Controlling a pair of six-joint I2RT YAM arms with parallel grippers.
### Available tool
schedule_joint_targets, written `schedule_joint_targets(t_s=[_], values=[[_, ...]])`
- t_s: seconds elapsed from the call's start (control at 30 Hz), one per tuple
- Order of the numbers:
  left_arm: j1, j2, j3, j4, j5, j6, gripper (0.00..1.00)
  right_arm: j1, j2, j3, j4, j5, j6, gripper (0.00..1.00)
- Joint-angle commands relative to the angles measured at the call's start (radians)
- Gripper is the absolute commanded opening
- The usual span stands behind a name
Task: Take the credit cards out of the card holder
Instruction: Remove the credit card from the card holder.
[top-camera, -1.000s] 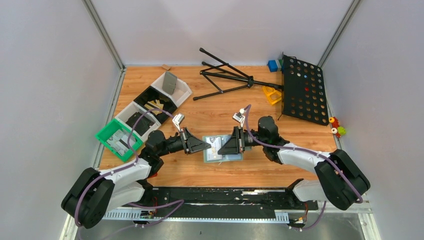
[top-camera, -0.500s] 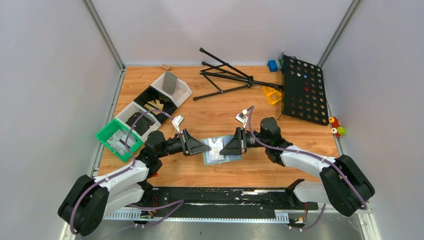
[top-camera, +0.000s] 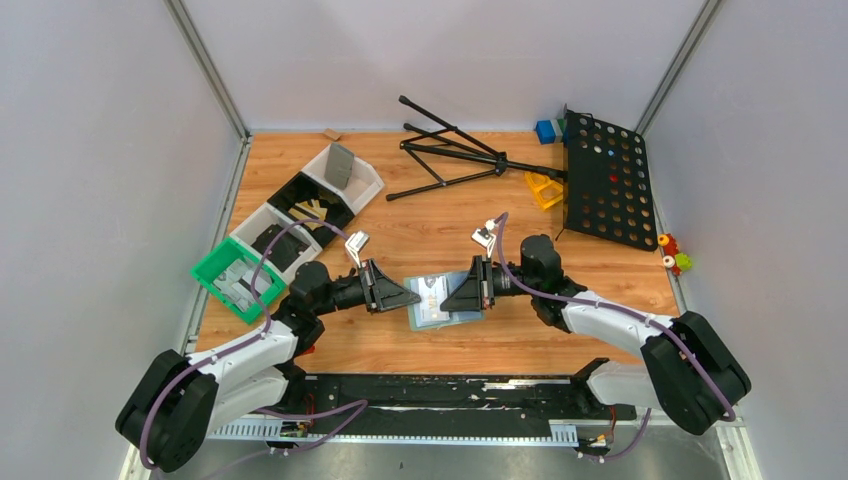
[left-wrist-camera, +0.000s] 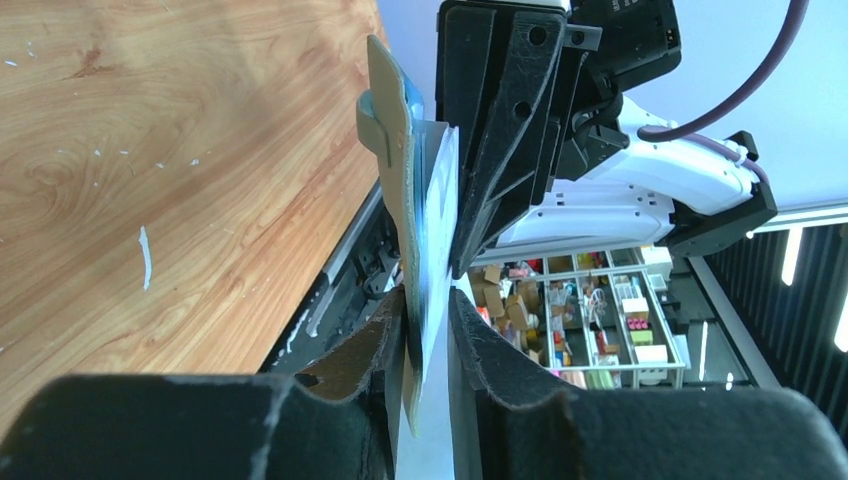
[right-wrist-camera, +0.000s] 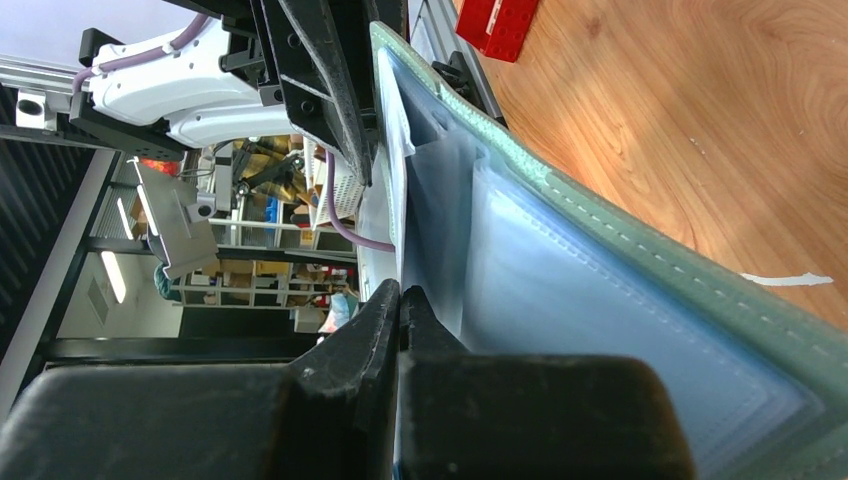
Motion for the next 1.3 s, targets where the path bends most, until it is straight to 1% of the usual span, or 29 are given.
schedule_joint_targets(t_s=[0.0, 0.03, 0.1, 0.33, 0.37, 0.5, 0.7, 0.87, 1.0, 1.1, 1.13, 1.27], values=[[-0.003, -0.005, 0.03, 0.089, 0.025, -0.004, 0.28, -0.002, -0.014, 0.029, 0.026, -0.024, -0.023, 0.0], [-0.003, 0.0, 0.031, 0.096, 0.024, -0.008, 0.28, -0.003, -0.01, 0.031, 0.026, -0.031, -0.023, 0.0], [-0.004, 0.009, 0.036, 0.12, 0.021, -0.023, 0.24, -0.003, -0.008, 0.037, 0.021, -0.036, -0.024, 0.0], [-0.003, 0.008, 0.049, 0.083, 0.017, -0.009, 0.0, -0.004, -0.01, 0.05, -0.031, -0.034, -0.057, 0.0], [-0.004, 0.007, 0.05, 0.079, 0.018, -0.009, 0.0, -0.007, -0.014, 0.053, -0.046, -0.034, -0.067, 0.0], [-0.004, -0.004, 0.047, 0.074, 0.009, -0.02, 0.0, -0.036, -0.026, 0.06, -0.116, -0.038, -0.107, 0.0], [-0.002, -0.008, 0.057, 0.076, 0.02, -0.038, 0.0, -0.12, -0.048, 0.036, -0.124, -0.087, -0.117, 0.0], [-0.002, -0.006, 0.067, 0.073, 0.017, -0.043, 0.0, -0.149, -0.063, 0.029, -0.16, -0.107, -0.148, 0.01], [0.004, -0.018, 0.085, 0.008, 0.009, -0.014, 0.0, -0.18, -0.081, 0.035, -0.244, -0.102, -0.197, 0.0], [0.004, -0.027, 0.088, -0.011, -0.007, 0.001, 0.0, -0.183, -0.093, 0.032, -0.237, -0.099, -0.199, 0.0], [0.003, -0.021, 0.09, -0.009, -0.003, 0.003, 0.02, -0.183, -0.094, 0.027, -0.218, -0.103, -0.186, 0.01], [-0.003, 0.008, 0.08, 0.072, 0.005, -0.039, 0.17, -0.177, -0.087, 0.025, -0.153, -0.117, -0.14, 0.01]])
